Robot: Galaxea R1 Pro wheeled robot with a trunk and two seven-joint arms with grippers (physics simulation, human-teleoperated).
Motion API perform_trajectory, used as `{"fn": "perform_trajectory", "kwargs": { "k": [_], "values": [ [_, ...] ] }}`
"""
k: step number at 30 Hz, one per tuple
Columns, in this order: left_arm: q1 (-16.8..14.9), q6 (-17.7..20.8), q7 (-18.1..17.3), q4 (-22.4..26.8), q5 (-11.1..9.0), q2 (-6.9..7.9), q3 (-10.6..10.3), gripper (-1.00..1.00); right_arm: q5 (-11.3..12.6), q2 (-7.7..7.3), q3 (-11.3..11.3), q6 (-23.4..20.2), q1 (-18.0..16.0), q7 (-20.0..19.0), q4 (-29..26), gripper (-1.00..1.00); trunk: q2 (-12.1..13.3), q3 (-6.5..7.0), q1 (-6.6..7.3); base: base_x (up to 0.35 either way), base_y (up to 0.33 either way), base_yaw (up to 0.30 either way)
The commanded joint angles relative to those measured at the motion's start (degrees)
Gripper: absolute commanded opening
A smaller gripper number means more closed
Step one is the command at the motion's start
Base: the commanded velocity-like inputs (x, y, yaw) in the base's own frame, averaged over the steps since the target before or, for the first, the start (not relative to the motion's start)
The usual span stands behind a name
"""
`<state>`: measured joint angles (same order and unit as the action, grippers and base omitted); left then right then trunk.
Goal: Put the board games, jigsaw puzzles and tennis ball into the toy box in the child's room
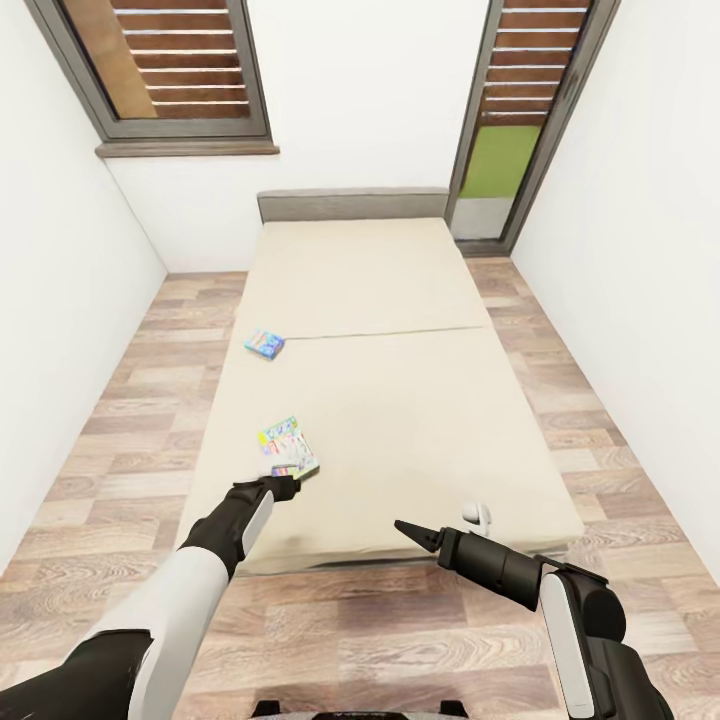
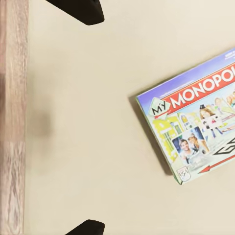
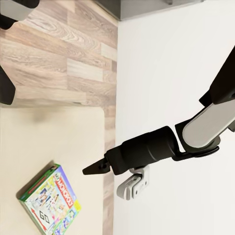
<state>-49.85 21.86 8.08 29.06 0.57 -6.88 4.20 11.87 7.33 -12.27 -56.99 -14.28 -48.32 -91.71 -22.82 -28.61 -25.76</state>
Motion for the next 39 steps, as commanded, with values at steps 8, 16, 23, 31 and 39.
{"fn": "perform_trajectory", "kwargs": {
  "k": [8,16,23,31,39],
  "values": [
    [0.0,0.4,-0.1,0.4,0.0,-0.03,0.4,1.00,-0.2,0.05,-0.1,-0.2,0.0,-0.4,0.0,1.00,-0.1,-0.84,-0.03,0.000,0.000,0.000],
    [0.0,0.4,-0.2,0.5,-0.3,0.02,0.4,1.00,-0.2,0.05,-0.2,-0.2,0.0,-0.4,0.0,1.00,-0.1,-1.59,-0.03,0.000,0.000,0.000],
    [0.0,0.4,-0.3,0.6,-0.3,0.02,0.4,1.00,-0.2,0.11,-0.1,-0.3,0.0,-0.5,0.0,1.00,-0.1,-2.25,-0.03,0.000,0.000,0.000],
    [0.0,0.6,-1.0,0.9,-0.4,0.19,0.6,1.00,-0.2,0.11,0.4,-0.3,-0.2,-0.4,0.0,1.00,-0.1,-2.93,-0.03,0.000,0.000,0.000],
    [0.0,2.4,-3.9,3.5,-0.5,0.04,0.9,1.00,-0.2,-0.19,0.8,-0.3,-0.7,-0.4,0.0,1.00,-0.1,-3.12,-0.03,0.000,0.000,0.000]
  ]
}}
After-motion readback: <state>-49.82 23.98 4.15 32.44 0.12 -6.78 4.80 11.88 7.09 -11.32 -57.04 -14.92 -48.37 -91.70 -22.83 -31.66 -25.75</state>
